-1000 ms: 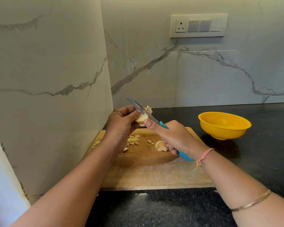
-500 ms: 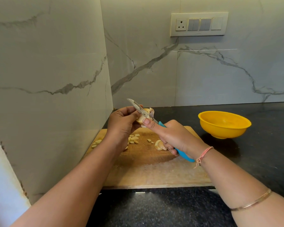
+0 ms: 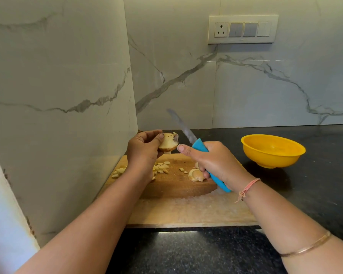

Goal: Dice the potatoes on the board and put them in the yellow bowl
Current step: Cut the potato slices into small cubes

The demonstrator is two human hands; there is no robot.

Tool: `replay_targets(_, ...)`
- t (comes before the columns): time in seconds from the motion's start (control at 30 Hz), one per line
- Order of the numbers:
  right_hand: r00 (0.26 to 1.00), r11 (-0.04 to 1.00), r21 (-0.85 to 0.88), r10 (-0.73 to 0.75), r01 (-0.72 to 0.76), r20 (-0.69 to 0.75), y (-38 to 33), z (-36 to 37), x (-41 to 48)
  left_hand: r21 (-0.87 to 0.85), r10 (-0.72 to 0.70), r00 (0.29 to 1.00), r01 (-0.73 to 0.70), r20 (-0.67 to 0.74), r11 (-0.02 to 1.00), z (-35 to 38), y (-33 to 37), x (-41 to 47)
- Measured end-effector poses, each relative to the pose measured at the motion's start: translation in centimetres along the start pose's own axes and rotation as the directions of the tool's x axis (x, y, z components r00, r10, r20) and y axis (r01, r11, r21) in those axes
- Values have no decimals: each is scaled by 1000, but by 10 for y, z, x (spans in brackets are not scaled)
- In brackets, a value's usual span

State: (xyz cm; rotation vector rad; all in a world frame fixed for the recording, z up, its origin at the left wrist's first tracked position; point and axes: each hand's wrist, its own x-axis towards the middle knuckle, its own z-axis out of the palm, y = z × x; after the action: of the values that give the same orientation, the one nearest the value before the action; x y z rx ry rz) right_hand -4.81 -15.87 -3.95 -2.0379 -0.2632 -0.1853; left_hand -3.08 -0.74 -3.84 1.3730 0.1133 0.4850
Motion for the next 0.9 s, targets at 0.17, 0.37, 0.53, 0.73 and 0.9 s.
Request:
replay_targets(0.17,999,989,149,11,-5,-40,1,3,3,151,122,983,-143,140,978,7,-3,-11)
replay_targets(0.37,998,984,179,7,3,-56,2,4,4,177,93,985,-119,147,977,11,-5,-12)
replay_targets(0.53,994,985,170,-21,40,-109,0,5,5,56,-108,992,104,65,993,13,-6,-8)
replay_targets(0.73,986,981,184,-24,55,-168,0,7,5,-122,-297,955,296,13,947,14,-2,-8)
replay_targets(0.9,982,975,217,-13,55,-190,-1,9,5,-232,-404,915,395,11,889,13,3,-9)
